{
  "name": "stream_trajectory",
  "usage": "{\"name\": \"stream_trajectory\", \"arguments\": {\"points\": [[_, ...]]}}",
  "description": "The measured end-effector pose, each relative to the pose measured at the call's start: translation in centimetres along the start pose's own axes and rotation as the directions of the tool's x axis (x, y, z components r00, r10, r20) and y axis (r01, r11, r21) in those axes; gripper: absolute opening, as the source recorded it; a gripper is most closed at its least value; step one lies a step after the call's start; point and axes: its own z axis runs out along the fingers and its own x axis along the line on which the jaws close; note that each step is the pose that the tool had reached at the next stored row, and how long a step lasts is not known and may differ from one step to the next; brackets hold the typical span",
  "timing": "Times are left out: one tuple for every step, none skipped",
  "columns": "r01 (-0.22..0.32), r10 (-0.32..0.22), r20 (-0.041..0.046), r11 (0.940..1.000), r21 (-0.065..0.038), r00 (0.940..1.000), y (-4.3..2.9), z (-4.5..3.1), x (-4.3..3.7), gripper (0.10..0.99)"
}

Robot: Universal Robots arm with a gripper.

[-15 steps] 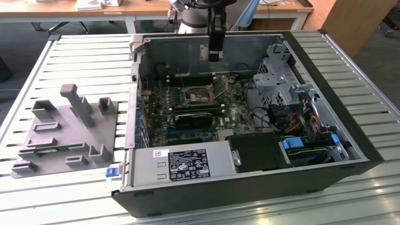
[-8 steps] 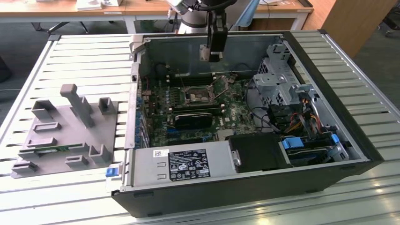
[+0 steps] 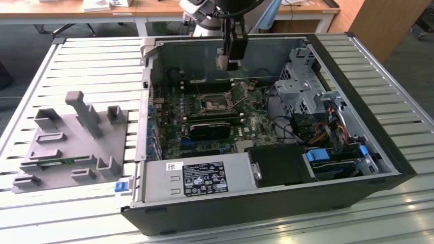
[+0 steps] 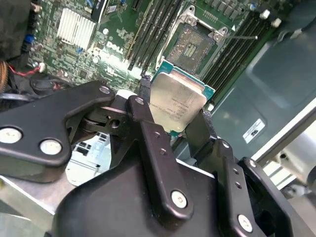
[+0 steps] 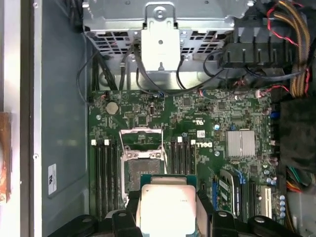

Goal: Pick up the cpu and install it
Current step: 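Place the cpu into insertion slot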

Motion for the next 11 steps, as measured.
{"name": "stream_trajectory", "arguments": {"points": [[0.018,-0.018,-0.0006,0.9998,0.0,0.9998,-0.01,0.09,0.0,0.533],[0.032,-0.032,-0.0011,0.9995,0.0,0.9995,-0.02,0.2,0.0,0.533],[0.038,-0.038,-0.0014,0.9993,0.0,0.9993,-0.03,0.34,0.0,0.533],[0.039,-0.039,-0.0013,0.9993,0.0,0.9993,-0.03,0.48,0.0,0.533],[0.039,-0.039,-0.0008,0.9992,0.001,0.9992,-0.04,0.63,0.01,0.533],[0.039,-0.039,0.0005,0.9992,0.001,0.9992,-0.04,0.78,0.01,0.533],[0.039,-0.039,0.0025,0.9992,0.001,0.9992,-0.05,0.91,0.01,0.533],[0.039,-0.039,0.0037,0.9992,0.001,0.9992,-0.09,1.01,0.01,0.533],[0.039,-0.039,0.0052,0.9992,0.001,0.9992,-0.09,1.11,0.01,0.533],[0.039,-0.039,0.0075,0.9992,0.001,0.9992,-0.09,1.18,0.01,0.533],[0.04,-0.04,0.0079,0.9992,0.001,0.9992,-0.09,1.25,0.01,0.533]]}}
